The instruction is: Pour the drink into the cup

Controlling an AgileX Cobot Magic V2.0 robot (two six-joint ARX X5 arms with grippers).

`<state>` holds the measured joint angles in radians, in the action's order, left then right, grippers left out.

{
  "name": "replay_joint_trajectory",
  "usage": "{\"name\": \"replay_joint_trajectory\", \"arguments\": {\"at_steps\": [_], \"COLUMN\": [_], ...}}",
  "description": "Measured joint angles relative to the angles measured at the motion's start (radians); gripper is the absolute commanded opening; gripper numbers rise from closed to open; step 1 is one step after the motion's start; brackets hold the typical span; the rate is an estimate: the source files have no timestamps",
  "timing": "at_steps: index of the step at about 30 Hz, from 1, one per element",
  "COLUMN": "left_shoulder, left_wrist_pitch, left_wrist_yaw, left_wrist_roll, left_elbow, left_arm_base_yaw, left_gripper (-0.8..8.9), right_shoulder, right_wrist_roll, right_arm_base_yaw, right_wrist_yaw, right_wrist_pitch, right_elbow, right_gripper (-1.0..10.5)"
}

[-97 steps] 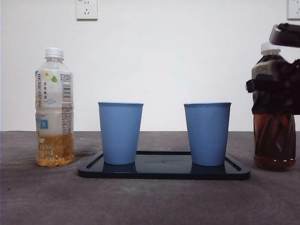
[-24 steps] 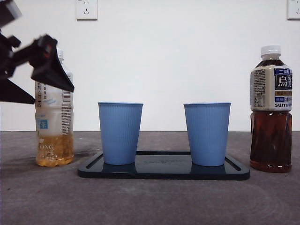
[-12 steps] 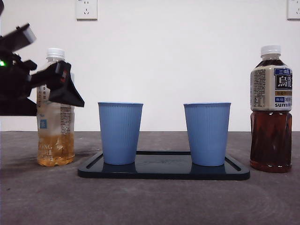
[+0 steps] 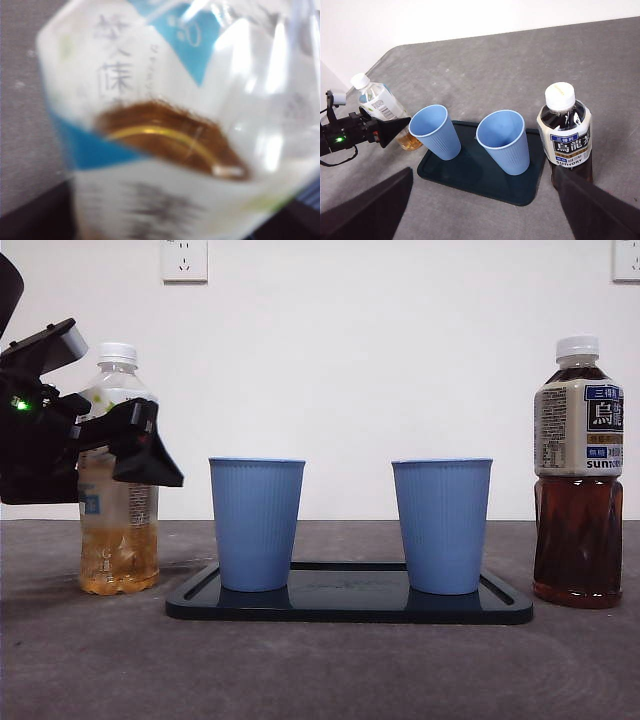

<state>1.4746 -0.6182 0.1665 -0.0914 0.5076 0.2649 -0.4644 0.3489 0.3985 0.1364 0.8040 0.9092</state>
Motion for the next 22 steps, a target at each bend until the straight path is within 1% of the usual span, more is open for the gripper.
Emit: {"name": "replay_joint_trajectory", "arguments": {"at_steps": [2, 4, 5, 10, 12, 14, 17, 22], "left_shoulder": [0.000, 0.000, 0.000, 0.000, -0.013, -0.048, -0.124, -0.246], "left_wrist_pitch": [0.000, -0.006, -0.008, -0.008, 0.013, 0.072, 0.201, 0.496], "left_wrist_yaw": [-0.005, -0.006, -0.004, -0.002, -0.002, -0.002, -0.003, -0.003], "left_wrist_roll": [0.000, 0.003, 0.003, 0.003, 0.003, 0.003, 0.003, 0.032], "left_elbow": [0.000, 0.000, 0.000, 0.000, 0.000, 0.000, 0.001, 0.077], "left_arm_base_yaw": [-0.001, -0.001, -0.001, 0.000, 0.000, 0.000, 0.000, 0.005], "left_gripper": [2.82, 2.05, 1.82, 1.72, 1.72, 1.72, 1.72, 1.71], "right_shoulder": [0.000, 0.000, 0.000, 0.000, 0.000, 0.000, 0.000, 0.000], "right_wrist_roll": [0.000, 0.000, 0.000, 0.000, 0.000, 0.000, 0.000, 0.000], "right_arm_base_yaw": [0.000, 0.000, 0.000, 0.000, 0.000, 0.000, 0.000, 0.000], "right_wrist_yaw": [0.000, 0.000, 0.000, 0.000, 0.000, 0.000, -0.001, -0.002], "right_wrist_pitch": [0.000, 0.000, 0.000, 0.000, 0.000, 0.000, 0.000, 0.000], "right_elbow": [0.000, 0.000, 0.000, 0.000, 0.000, 0.000, 0.000, 0.000], "right_gripper": [4.6, 4.6, 4.6, 4.6, 4.6, 4.6, 4.6, 4.6]}}
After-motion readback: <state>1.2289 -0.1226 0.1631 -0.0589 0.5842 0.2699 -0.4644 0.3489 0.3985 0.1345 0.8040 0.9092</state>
